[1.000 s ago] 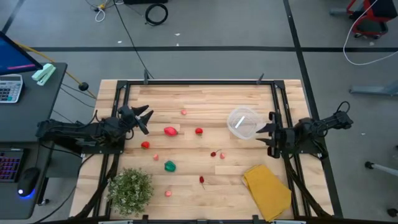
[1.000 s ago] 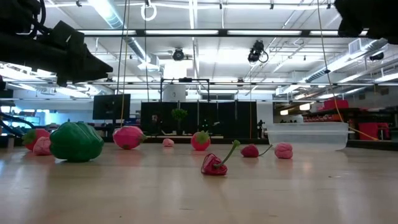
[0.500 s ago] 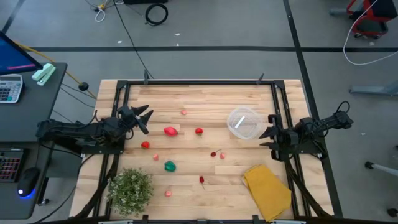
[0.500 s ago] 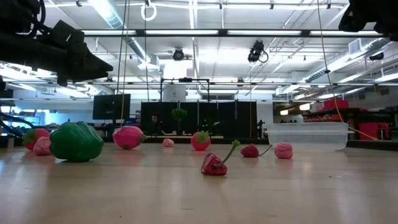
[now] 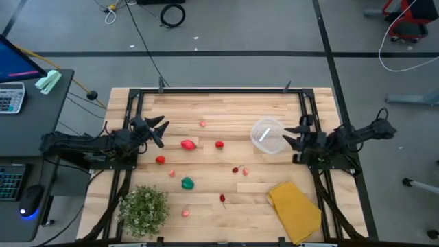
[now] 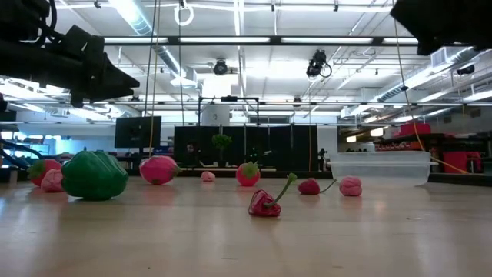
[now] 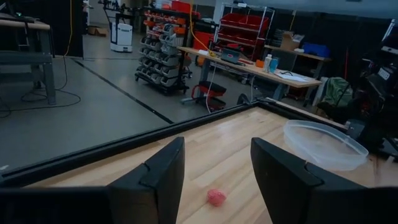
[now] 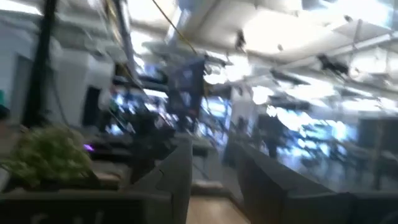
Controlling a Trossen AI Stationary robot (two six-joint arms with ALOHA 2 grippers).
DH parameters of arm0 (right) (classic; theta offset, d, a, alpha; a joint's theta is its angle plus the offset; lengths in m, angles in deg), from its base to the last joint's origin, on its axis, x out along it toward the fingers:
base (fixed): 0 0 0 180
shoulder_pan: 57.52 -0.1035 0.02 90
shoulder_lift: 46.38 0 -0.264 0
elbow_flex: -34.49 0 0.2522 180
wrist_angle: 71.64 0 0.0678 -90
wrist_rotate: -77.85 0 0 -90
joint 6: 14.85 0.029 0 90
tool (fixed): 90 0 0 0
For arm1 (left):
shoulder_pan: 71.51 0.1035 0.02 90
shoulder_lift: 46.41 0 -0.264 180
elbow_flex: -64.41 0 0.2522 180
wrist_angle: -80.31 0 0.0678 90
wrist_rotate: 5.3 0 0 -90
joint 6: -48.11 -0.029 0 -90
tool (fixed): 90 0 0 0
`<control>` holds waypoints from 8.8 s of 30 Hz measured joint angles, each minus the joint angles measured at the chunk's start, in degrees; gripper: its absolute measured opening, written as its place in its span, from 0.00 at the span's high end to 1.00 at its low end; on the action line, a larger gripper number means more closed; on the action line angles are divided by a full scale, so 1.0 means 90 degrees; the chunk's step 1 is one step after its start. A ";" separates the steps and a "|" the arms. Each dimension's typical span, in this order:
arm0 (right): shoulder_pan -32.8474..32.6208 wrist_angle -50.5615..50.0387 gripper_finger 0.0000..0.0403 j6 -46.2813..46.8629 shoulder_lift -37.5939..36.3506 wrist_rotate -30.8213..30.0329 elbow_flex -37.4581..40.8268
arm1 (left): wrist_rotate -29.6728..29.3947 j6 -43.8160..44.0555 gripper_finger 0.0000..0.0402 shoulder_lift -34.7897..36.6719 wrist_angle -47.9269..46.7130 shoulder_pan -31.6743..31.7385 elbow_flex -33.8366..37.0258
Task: Pick and placing Produce into tupperware
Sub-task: Put the red strawberry into the transparent container, then put the pink dragon fruit into the transparent container
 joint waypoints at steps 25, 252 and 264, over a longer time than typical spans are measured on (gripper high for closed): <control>0.1095 -0.4276 0.68 0.0763 0.5843 -0.0990 -0.5744 | -0.0002 -0.0068 0.52 0.0001 0.0205 0.0002 0.0002; 0.1999 -0.8056 0.67 0.5887 0.8000 -0.0437 -0.5435 | 0.0001 0.0507 0.57 0.0000 -0.0862 0.0000 0.0002; 0.1994 -0.4797 0.66 0.3777 0.8070 0.0752 -0.6149 | 0.0066 0.0507 0.57 0.0002 -0.0860 0.0000 0.0002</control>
